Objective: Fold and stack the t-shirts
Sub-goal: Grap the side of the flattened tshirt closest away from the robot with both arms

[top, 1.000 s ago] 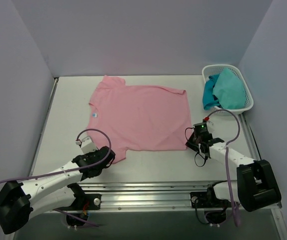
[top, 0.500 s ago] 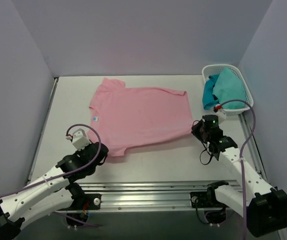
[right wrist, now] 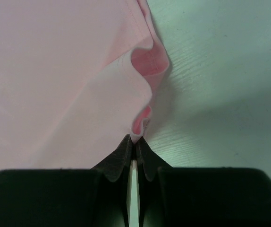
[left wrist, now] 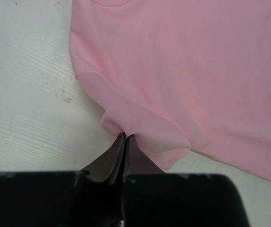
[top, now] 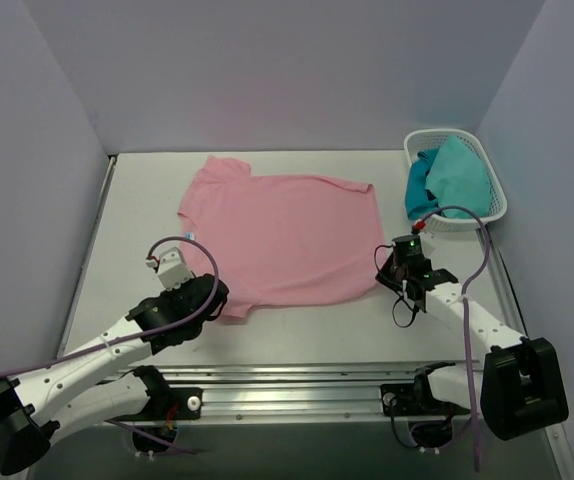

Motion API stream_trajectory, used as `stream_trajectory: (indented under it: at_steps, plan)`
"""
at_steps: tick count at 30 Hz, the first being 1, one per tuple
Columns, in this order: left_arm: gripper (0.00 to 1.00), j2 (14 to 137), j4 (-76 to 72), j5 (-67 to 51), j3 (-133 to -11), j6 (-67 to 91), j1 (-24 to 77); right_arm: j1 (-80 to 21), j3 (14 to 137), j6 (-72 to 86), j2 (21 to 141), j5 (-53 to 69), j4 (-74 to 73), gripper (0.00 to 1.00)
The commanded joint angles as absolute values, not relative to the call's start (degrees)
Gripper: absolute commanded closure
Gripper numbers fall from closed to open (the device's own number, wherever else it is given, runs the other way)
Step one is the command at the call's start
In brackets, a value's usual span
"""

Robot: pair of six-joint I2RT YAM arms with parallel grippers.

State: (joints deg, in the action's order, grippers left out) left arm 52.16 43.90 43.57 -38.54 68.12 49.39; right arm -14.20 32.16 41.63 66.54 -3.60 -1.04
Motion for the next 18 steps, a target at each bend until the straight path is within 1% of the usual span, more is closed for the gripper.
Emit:
stream_trajectory:
  at_steps: [1,5,9,12,15,18]
  plan:
    - [0.98,53.9,42.1,43.6,-40.3,67.1,49.0,-13.9,33.4,40.7,65.7,-3.3,-1.3,1.00]
    - [0.98,53.9,42.8,40.4,-38.7,69.2,49.3,-13.9,31.5,41.4,60.5,-4.7,-4.5,1.00]
    - [0.98,47.3,45.9,39.5,-36.8,70.2,49.8,-14.0,31.2,41.6,52.5,-6.3,-10.3,1.00]
    - [0.98,42.6,49.0,41.0,-36.8,70.5,49.9,-14.1,30.5,41.6,47.1,-6.2,-12.7,1.00]
    - [0.98,42.0,50.0,42.9,-37.8,69.9,49.7,-14.0,30.4,42.1,47.5,-6.3,-11.4,1.00]
    - [0.98,45.6,49.1,44.6,-41.0,67.9,49.0,-13.9,31.5,41.8,53.1,-7.6,-8.7,1.00]
